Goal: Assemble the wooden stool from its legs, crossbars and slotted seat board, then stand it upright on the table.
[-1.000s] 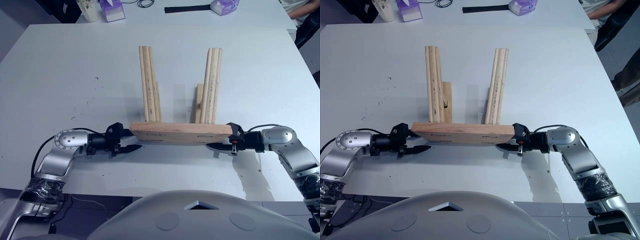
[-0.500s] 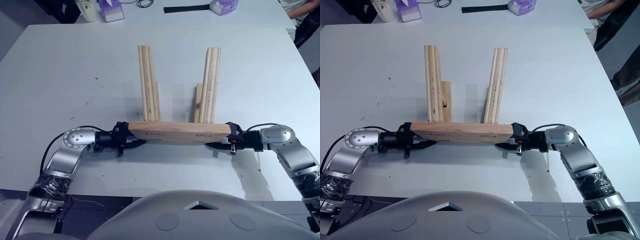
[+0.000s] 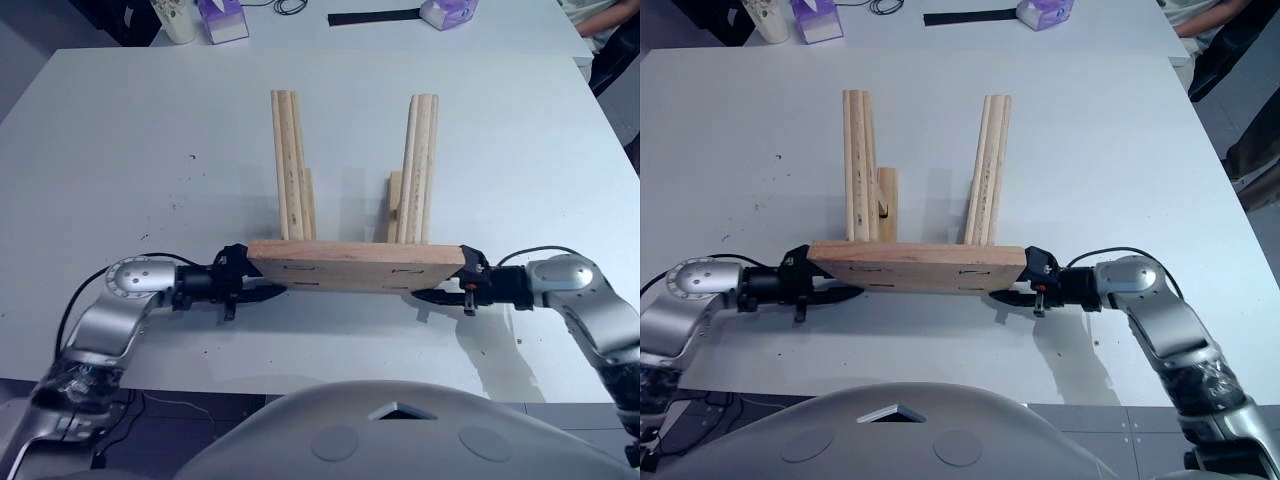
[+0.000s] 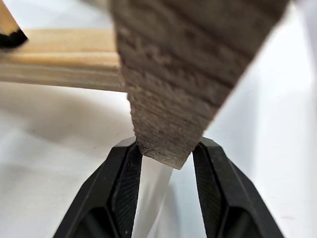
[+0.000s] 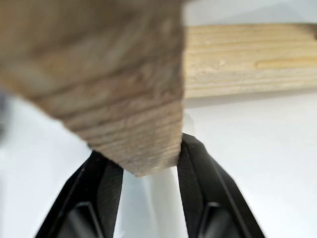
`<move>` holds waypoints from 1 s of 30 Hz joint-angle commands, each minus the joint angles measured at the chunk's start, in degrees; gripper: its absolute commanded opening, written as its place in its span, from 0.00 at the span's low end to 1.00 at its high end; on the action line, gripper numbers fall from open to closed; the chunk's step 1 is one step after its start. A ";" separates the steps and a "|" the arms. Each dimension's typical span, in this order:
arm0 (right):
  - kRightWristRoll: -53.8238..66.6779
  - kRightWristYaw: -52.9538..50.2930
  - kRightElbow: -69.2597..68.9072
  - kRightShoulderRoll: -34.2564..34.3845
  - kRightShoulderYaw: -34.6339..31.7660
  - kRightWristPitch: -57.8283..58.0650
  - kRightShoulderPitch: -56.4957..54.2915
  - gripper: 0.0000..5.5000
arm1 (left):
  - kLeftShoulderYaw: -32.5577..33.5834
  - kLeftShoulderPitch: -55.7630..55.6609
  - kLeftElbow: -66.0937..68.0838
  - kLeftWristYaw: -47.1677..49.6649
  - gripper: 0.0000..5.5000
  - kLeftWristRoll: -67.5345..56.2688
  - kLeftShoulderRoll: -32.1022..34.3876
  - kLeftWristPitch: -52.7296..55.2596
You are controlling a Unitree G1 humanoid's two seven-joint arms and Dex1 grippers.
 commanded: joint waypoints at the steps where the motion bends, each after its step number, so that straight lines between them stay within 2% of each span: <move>1: 27.59 -6.50 -10.64 -3.86 -18.58 22.17 0.69 0.27 | 14.73 7.88 -14.86 2.45 0.27 -12.83 3.90 11.87; 2: 34.87 -7.55 -11.54 -5.56 -22.31 24.68 0.98 0.27 | 18.70 8.67 -17.24 2.82 0.27 -17.25 4.94 15.35; 5: 62.41 -12.01 -8.10 -16.82 -29.08 26.60 1.80 0.27 | 29.01 7.32 -20.36 4.03 0.27 -32.77 9.83 25.55; 8: 80.18 -16.48 -3.28 -26.66 -30.53 25.16 1.80 0.27 | 35.72 4.75 -18.74 4.64 0.27 -48.16 16.80 33.76; 11: 86.48 -12.44 3.35 -33.77 -29.26 27.65 0.07 0.27 | 37.59 0.44 -12.72 5.28 0.27 -63.65 26.46 41.24; 16: 86.57 0.70 12.33 -43.91 -23.18 34.61 -6.54 0.27 | 31.33 -4.95 -5.00 8.99 0.27 -78.22 40.30 47.12; 17: 86.57 0.90 13.34 -44.20 -20.62 34.83 -8.23 0.27 | 29.24 -5.21 -3.99 11.41 0.27 -82.42 41.74 45.97; 20: 86.57 -6.32 17.66 -37.93 -8.93 36.10 -17.65 0.27 | 16.51 -9.68 -0.67 18.88 0.27 -87.47 41.91 42.42; 24: 86.57 -17.24 28.92 -26.50 3.04 41.55 -33.46 0.27 | 1.11 -22.63 5.65 31.88 0.27 -87.56 32.44 45.50; 25: 86.57 -22.59 32.31 -22.44 5.22 42.01 -36.71 0.27 | -2.05 -25.71 8.31 36.44 0.27 -87.56 29.39 46.41; 27: 86.57 -28.65 39.43 -16.49 8.04 44.25 -42.23 0.27 | -5.74 -31.29 12.86 41.06 0.27 -87.56 25.20 48.72; 30: 86.57 -29.62 44.91 -15.60 9.09 48.34 -46.46 0.27 | -7.53 -38.79 19.13 42.01 0.27 -87.56 23.33 53.56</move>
